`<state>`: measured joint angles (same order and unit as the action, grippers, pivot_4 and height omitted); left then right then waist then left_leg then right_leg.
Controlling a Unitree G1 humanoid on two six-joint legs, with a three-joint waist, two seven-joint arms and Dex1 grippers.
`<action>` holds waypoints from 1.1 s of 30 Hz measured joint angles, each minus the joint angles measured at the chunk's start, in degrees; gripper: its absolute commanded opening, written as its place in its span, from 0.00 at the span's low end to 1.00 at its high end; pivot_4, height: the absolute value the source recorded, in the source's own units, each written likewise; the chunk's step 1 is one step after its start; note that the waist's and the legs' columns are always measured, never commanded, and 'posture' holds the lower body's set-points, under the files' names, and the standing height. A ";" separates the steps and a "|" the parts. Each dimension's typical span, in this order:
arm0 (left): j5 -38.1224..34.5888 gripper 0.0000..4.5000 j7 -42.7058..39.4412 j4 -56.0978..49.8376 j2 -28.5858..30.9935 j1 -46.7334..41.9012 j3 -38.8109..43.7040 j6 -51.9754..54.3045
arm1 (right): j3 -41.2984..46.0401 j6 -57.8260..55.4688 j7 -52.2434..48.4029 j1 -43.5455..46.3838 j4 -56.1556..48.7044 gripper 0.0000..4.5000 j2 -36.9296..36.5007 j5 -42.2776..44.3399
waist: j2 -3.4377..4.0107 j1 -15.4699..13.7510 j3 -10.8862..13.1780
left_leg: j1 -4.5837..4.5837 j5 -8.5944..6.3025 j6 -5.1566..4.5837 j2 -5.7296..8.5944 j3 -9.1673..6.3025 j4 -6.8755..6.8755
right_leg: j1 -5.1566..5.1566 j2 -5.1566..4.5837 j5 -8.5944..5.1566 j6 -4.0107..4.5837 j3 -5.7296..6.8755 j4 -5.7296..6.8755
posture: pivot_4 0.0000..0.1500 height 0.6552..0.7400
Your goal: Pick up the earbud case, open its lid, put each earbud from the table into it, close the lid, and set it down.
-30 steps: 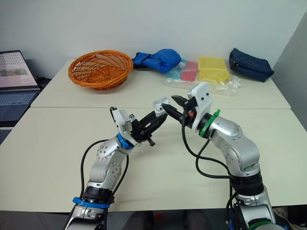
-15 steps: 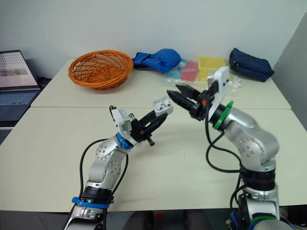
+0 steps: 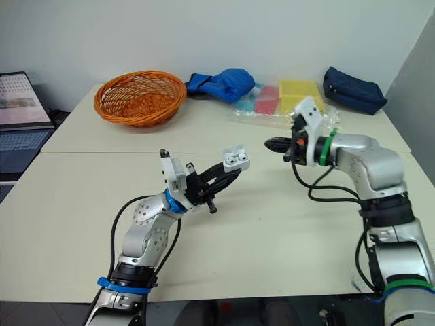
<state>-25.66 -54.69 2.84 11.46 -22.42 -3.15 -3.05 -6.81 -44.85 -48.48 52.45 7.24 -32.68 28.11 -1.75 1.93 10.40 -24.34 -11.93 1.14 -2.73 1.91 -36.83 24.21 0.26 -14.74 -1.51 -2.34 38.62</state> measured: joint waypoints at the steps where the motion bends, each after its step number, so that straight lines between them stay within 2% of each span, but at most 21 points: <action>1: 0.00 0.17 -0.01 0.00 -0.01 -0.13 -0.03 0.00 | -0.19 -0.06 0.01 1.20 0.71 0.01 1.42 -0.12 | 0.00 -0.06 0.00 | -0.01 0.00 0.00 0.00 0.00 0.00 | 0.00 0.00 0.00 0.00 0.01 -0.01 | 1.00 1.00; 8: -0.02 0.17 -0.92 0.00 0.41 -0.20 0.07 -0.01 | -3.39 -1.90 -2.79 3.20 -1.63 0.01 3.51 -0.24 | 0.00 -0.33 0.00 | -0.16 0.00 0.00 0.03 -0.04 -0.02 | 0.04 -0.12 0.00 0.00 0.05 -0.09 | 1.00 1.00; 17: 0.11 0.17 -1.09 1.34 0.12 0.10 0.11 -1.30 | -3.56 -5.87 -6.06 3.13 -9.99 0.01 0.73 0.27 | 0.00 -0.29 0.00 | -0.18 0.00 0.00 0.04 -0.08 -0.09 | 0.05 -0.14 0.00 0.00 0.08 -0.02 | 1.00 1.00; 26: 0.00 0.17 -1.00 2.67 -0.32 -0.28 0.33 -1.47 | -1.61 -5.57 -1.95 -0.35 -16.43 0.01 1.77 0.14 | 0.00 -0.29 0.00 | -0.18 0.00 0.00 0.06 -0.07 -0.09 | 0.06 -0.14 0.00 0.00 0.07 -0.02 | 1.00 1.00; 28: -0.54 0.17 -1.08 2.87 0.00 -0.76 0.27 0.13 | 0.15 -2.51 -1.18 -1.77 -16.56 0.01 1.75 0.05 | 0.00 -0.29 0.00 | -0.18 0.00 0.00 0.06 -0.08 -0.11 | 0.04 -0.14 0.00 0.00 0.08 -0.02 | 1.00 1.00; 31: -3.25 0.17 -0.99 2.04 3.16 -1.98 0.39 8.56 | 6.01 3.29 -1.24 -4.44 -17.31 0.14 0.96 0.26 | -0.01 -0.36 0.00 | -0.21 0.00 0.00 0.08 -0.14 -0.12 | 0.03 -0.13 -0.01 -0.01 0.13 -0.03 | 1.00 1.00; 33: -5.33 0.17 -0.92 0.89 6.43 -2.92 0.65 16.38 | 9.73 4.99 -1.40 -6.84 -18.91 0.29 -0.91 0.97 | 0.00 -0.34 0.00 | -0.20 0.00 0.00 0.06 -0.13 -0.09 | 0.03 -0.12 -0.01 -0.02 0.16 -0.05 | 1.00 1.00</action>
<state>-31.00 -55.61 3.73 17.89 -25.34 -2.50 13.33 2.92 -39.86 -49.89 45.61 -11.67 -33.59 29.08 -1.75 1.60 10.40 -24.54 -11.93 1.14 -2.67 1.78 -36.92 24.23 0.14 -14.75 -1.53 -2.18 38.56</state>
